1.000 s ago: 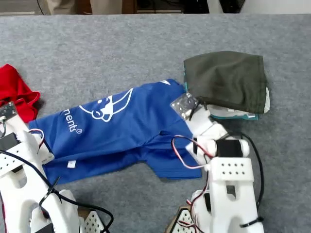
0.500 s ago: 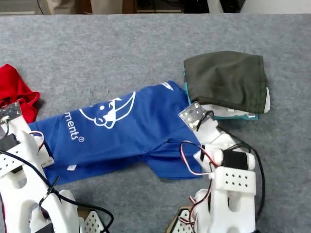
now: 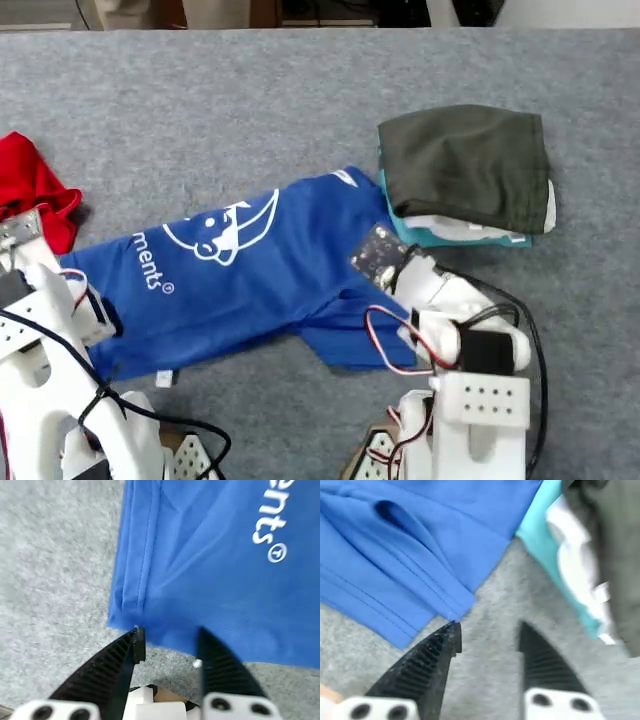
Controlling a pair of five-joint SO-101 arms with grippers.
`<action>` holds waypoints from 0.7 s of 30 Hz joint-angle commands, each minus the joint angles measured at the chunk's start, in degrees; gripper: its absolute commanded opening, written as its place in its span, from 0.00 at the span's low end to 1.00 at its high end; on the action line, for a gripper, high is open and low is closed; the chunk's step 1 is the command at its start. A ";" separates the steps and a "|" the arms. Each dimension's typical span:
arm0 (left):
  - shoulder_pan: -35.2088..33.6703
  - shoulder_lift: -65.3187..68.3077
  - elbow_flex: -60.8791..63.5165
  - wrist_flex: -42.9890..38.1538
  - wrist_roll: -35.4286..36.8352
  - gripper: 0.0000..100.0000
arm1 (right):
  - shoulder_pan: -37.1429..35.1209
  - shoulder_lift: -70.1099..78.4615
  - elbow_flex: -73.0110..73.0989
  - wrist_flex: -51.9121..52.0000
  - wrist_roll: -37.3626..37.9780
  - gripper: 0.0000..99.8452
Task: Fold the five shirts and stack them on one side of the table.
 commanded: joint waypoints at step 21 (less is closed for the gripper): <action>9.14 38.73 -22.68 -16.00 12.31 0.02 | -24.57 57.98 -25.36 -19.87 -22.33 0.00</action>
